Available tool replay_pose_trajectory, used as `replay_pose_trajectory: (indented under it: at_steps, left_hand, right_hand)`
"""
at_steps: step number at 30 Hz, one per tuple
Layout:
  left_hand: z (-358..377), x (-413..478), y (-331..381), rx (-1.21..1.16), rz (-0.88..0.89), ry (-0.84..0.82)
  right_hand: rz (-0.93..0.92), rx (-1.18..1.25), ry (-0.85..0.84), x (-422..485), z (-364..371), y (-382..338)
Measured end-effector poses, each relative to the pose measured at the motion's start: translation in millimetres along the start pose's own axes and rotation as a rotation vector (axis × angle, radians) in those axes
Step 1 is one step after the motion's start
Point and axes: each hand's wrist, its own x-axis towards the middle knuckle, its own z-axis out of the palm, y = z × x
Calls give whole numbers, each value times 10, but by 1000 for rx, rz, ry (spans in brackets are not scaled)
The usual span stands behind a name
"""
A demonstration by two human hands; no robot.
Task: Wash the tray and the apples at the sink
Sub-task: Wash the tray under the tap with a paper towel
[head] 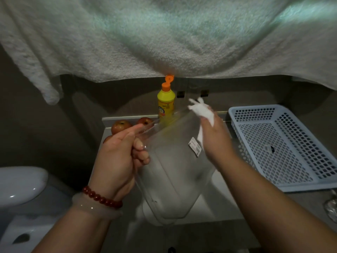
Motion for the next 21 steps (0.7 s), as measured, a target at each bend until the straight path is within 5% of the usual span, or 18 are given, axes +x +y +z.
replay_pose_trajectory:
  at_steps: [2, 9, 15, 21]
  left_hand:
    - [-37, 44, 5, -35, -7, -12]
    - [5, 97, -9, -43, 16, 8]
    - [154, 107, -8, -96, 84, 62]
    - [72, 186, -11, -154, 110, -1]
  right_hand:
    - [61, 12, 15, -24, -11, 1]
    - [-301, -99, -217, -983, 270, -388]
    - [191, -29, 48, -211, -48, -33]
    - [-456, -278, -28, -1160, 309, -483]
